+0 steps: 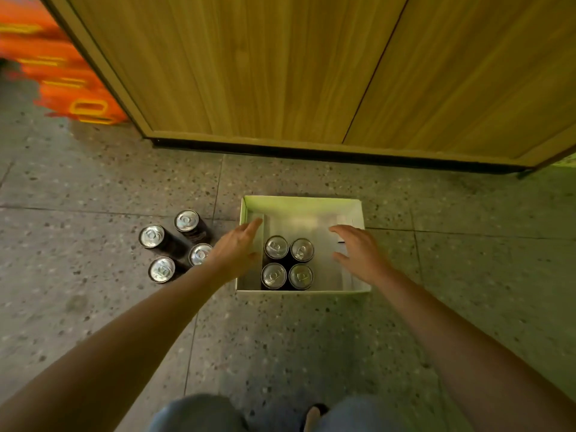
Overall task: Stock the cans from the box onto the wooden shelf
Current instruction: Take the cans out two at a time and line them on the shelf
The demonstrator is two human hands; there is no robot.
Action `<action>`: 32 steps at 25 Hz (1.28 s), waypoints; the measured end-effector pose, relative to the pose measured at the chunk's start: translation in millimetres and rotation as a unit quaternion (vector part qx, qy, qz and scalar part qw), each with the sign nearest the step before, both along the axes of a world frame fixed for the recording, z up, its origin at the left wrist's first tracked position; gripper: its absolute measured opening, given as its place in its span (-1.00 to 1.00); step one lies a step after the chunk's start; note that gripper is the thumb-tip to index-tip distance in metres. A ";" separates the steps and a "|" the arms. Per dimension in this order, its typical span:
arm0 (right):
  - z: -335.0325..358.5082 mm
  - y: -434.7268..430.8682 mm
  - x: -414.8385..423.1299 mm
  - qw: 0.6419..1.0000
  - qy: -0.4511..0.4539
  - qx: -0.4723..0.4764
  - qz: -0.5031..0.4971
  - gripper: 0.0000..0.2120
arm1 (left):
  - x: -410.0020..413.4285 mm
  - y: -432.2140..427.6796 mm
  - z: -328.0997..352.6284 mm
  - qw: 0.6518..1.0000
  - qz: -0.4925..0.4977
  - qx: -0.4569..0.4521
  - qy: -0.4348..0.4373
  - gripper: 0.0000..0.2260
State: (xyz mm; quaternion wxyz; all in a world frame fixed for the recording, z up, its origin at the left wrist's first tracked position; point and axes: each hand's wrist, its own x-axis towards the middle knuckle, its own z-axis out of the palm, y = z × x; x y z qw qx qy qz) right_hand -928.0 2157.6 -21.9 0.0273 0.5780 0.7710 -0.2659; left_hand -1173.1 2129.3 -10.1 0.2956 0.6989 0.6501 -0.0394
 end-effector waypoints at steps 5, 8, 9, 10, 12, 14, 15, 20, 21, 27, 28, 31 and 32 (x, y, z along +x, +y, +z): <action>-81.5 5.2 -0.9 0.994 0.093 -0.050 -0.015 -0.41 | 3.4 15.3 -72.0 0.999 -0.020 0.006 -0.041 -0.40; -106.4 8.6 -11.2 0.987 0.148 -0.061 -0.031 -0.34 | 8.4 21.3 -87.1 0.996 -0.030 -0.022 -0.081 -0.39; -111.6 10.5 -13.6 0.984 0.162 -0.066 -0.032 -0.33 | 9.4 23.3 -90.9 0.995 -0.021 -0.025 -0.099 -0.41; -116.3 12.8 -15.8 0.980 0.181 -0.077 -0.034 -0.34 | 9.5 26.2 -95.1 0.992 -0.009 -0.030 -0.121 -0.42; -119.7 16.2 -18.0 0.967 0.222 -0.110 -0.057 -0.36 | 8.7 31.9 -103.2 0.978 0.040 -0.059 -0.194 -0.44; -121.6 18.3 -21.1 0.952 0.256 -0.139 -0.096 -0.35 | 10.9 33.8 -107.7 0.949 0.108 -0.101 -0.280 -0.44; -122.5 19.5 -24.1 0.945 0.270 -0.146 -0.113 -0.34 | 13.0 34.0 -110.3 0.935 0.132 -0.117 -0.309 -0.45; -124.5 23.9 -36.3 0.922 0.318 -0.136 -0.174 -0.38 | 26.0 32.6 -130.7 0.916 0.190 -0.085 -0.342 -0.40; -123.6 24.5 -36.9 0.920 0.321 -0.128 -0.183 -0.40 | 26.8 33.2 -133.7 0.916 0.198 -0.074 -0.341 -0.40; -44.6 36.1 -37.3 0.915 0.337 -0.102 -0.197 -0.47 | 27.1 47.1 -54.4 0.895 0.213 -0.033 -0.390 -0.57; -12.6 37.2 -37.8 0.913 0.340 -0.105 -0.199 -0.46 | 25.9 49.1 -22.9 0.894 0.210 -0.031 -0.395 -0.56; 98.1 34.7 -40.4 0.910 0.343 -0.116 -0.199 -0.41 | 18.9 46.6 84.1 0.902 0.192 -0.033 -0.385 -0.51; 137.0 32.6 -42.0 0.911 0.343 -0.120 -0.195 -0.41 | 17.8 42.6 120.3 0.906 0.194 -0.031 -0.375 -0.50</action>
